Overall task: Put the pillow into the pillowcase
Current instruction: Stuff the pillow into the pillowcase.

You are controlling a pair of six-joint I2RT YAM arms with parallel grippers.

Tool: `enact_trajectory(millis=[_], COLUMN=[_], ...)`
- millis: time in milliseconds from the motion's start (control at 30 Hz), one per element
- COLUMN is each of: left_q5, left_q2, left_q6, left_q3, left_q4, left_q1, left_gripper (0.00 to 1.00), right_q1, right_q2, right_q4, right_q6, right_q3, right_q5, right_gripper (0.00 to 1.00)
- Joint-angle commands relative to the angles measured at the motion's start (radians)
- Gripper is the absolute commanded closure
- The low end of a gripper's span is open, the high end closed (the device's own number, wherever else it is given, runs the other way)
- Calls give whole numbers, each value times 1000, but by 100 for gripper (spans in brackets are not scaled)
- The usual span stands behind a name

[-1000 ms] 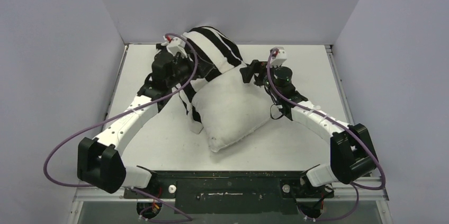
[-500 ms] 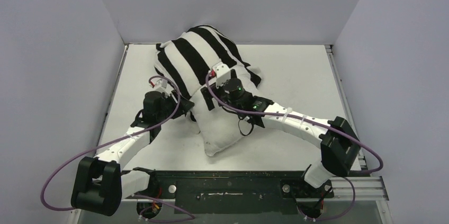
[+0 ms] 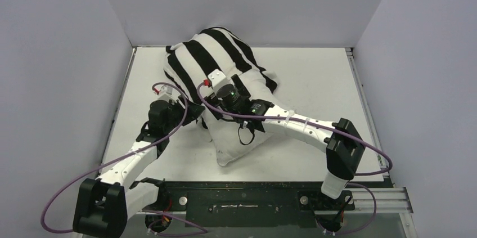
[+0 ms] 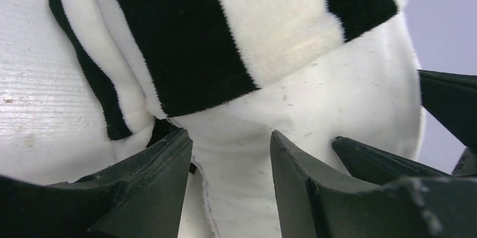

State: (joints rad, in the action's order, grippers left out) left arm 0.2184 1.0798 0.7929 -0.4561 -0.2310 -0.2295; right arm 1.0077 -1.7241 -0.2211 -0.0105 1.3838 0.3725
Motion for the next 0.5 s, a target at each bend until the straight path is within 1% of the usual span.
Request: enact_trajectory(millis=[0, 67, 133, 267, 333, 467], left_q5=[52, 71, 64, -19, -58, -60], left_q2=[-83, -111, -122, -119, -127, -92], left_q6=[21, 36, 22, -20, -4, 22], left_q3=[-80, -101, -131, -135, -80, -10], left_q4=[18, 22, 73, 138, 106, 26], left_q1=[4, 2, 2, 11, 16, 31], left_gripper=[49, 49, 49, 49, 50, 51], right_q1=[-18, -42, -48, -48, -36, -15], right_q2=[96, 113, 136, 145, 130, 99], right_q4=[-58, -78, -81, -106, -134, -153], right_q6=[-74, -101, -117, -133, -138, -134], right_q3=[45, 39, 36, 76, 113, 145], right_q5=[-56, -77, -90, -184, -215, -201], right_gripper=[0, 0, 0, 0, 0, 0])
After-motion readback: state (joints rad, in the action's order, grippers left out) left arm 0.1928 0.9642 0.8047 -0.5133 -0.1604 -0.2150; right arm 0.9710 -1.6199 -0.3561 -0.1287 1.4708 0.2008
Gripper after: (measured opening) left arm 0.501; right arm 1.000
